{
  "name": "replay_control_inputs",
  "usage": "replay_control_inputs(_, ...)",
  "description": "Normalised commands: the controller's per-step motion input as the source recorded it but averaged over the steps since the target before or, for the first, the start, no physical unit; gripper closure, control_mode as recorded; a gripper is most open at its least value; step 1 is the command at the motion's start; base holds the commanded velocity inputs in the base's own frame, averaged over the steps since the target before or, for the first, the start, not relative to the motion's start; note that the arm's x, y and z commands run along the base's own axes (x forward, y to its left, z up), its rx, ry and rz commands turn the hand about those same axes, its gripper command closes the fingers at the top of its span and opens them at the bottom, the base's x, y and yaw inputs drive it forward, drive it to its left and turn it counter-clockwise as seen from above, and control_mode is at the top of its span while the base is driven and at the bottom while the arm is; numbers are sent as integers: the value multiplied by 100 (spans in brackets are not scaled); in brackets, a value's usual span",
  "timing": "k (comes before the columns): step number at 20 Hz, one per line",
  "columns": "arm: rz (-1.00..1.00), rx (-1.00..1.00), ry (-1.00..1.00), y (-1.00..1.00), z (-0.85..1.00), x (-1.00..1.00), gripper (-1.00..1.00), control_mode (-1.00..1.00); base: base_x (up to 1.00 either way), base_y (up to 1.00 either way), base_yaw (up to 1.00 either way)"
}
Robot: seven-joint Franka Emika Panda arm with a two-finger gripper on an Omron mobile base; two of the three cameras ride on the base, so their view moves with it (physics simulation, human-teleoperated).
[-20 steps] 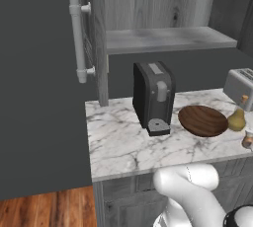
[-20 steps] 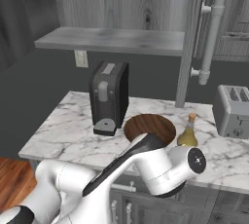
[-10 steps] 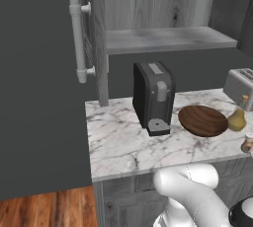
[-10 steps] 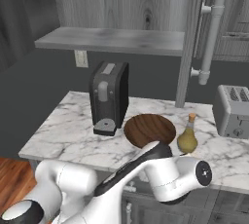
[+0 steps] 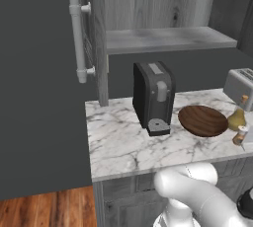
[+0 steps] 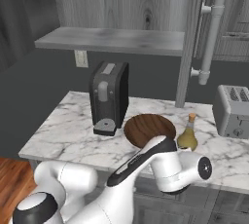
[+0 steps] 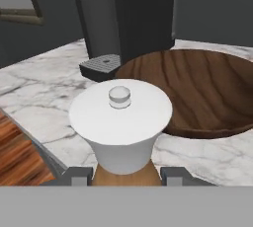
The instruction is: Retrieve the bottle and the shaker from the cabinet and place them next to the mixing bowl on the counter. Then add garlic from the fridge to the mixing bowl.
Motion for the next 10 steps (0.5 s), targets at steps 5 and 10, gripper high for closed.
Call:
replay_control_inputs(5,0,0,0,-7,-5,25,100,-100,0,0,0)
replay_control_inputs(10,0,0,0,-17,-12,15,100,-100,0,0,0)
